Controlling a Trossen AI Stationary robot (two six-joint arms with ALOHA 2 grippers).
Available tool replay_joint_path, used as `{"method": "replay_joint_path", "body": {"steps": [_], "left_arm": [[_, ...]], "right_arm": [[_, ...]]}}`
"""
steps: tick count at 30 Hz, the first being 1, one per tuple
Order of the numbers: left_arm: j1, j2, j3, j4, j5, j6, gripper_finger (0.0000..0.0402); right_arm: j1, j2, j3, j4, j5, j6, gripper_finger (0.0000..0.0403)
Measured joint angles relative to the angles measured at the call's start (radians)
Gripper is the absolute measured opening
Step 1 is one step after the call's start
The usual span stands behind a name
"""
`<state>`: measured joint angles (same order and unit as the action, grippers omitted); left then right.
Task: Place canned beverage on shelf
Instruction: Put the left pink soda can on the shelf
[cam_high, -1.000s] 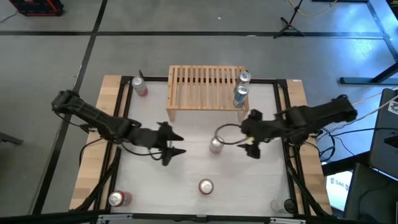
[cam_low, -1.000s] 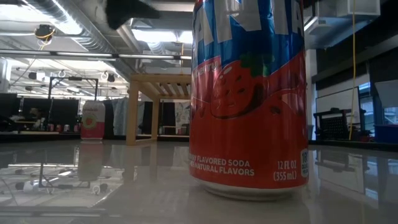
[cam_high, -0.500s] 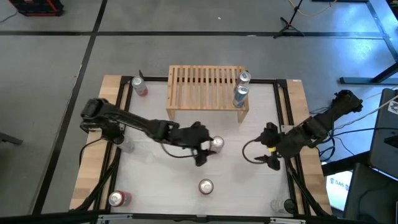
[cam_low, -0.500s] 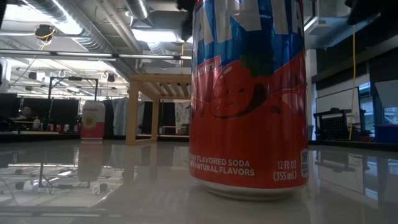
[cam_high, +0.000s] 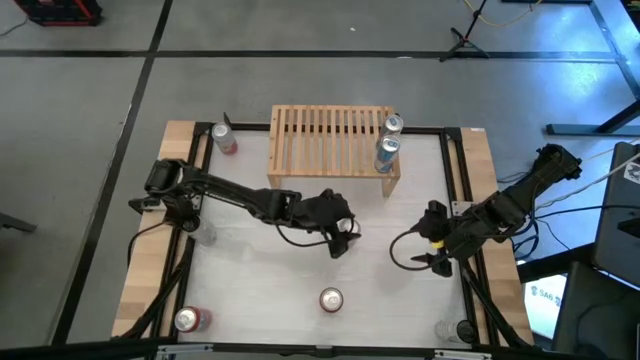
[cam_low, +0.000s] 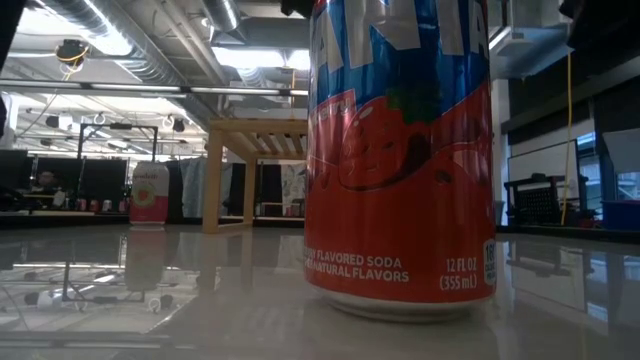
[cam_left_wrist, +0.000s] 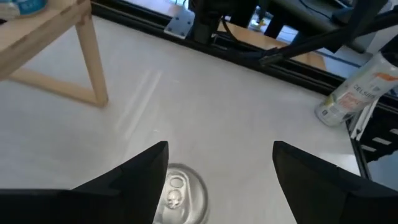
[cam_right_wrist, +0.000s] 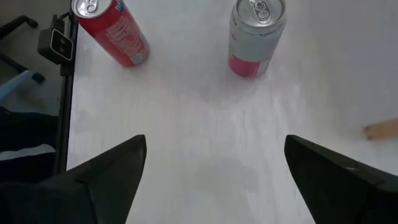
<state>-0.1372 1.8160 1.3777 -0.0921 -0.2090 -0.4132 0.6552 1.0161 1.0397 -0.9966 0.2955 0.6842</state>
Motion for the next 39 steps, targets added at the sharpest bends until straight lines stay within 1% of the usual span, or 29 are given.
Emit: {"method": "replay_joint_path", "body": {"steps": [3, 9, 11, 14, 18, 21, 23, 25, 27, 30, 35, 37, 39], "left_arm": [[0.019, 0.0, 0.0, -0.009, 0.036, -0.021, 0.0304], [0.027, 0.011, 0.0, -0.015, 0.02, -0.013, 0.0381], [0.023, 0.012, 0.0, -0.015, 0.018, -0.012, 0.0395], [0.012, 0.01, 0.0, 0.013, 0.015, -0.058, 0.0395], [-0.013, 0.021, 0.0, 0.018, -0.111, -0.107, 0.0392], [-0.005, 0.027, -0.002, -0.011, -0.101, -0.154, 0.0392], [-0.004, 0.025, -0.004, -0.003, -0.084, -0.116, 0.0392], [-0.012, 0.021, -0.019, 0.001, -0.062, -0.012, 0.0392], [-0.017, 0.024, -0.04, -0.004, -0.052, 0.058, 0.0392], [-0.007, 0.025, -0.089, 0.033, -0.051, 0.078, 0.0392], [0.018, 0.025, -0.194, 0.24, 0.01, 0.091, 0.0392], [0.023, 0.023, -0.228, 0.301, 0.01, 0.112, 0.0392], [0.031, 0.023, -0.26, 0.313, -0.009, 0.118, 0.0392]], "right_arm": [[0.0, 0.0, 0.0, -0.001, 0.0, -0.015, 0.037], [-0.001, 0.0, 0.0, -0.009, 0.007, -0.034, 0.037], [-0.001, 0.0, 0.0, -0.01, 0.008, -0.035, 0.037], [-0.001, 0.0, 0.0, -0.019, 0.008, -0.033, 0.037], [-0.001, 0.0, 0.0, -0.024, 0.006, -0.032, 0.037], [-0.001, 0.0, 0.0, -0.025, -0.003, -0.032, 0.037], [-0.001, 0.0, 0.0, -0.027, -0.011, -0.031, 0.037], [-0.001, 0.0, 0.0, -0.026, -0.019, -0.031, 0.037], [-0.001, 0.0, 0.0, -0.027, -0.019, -0.03, 0.037], [-0.001, 0.0, 0.0, -0.026, -0.033, -0.024, 0.037], [-0.001, 0.0, 0.0, -0.026, -0.035, -0.003, 0.037], [-0.001, 0.0, 0.0, -0.026, -0.035, 0.001, 0.037], [-0.001, 0.0, 0.0, -0.026, -0.035, 0.007, 0.037]]}}
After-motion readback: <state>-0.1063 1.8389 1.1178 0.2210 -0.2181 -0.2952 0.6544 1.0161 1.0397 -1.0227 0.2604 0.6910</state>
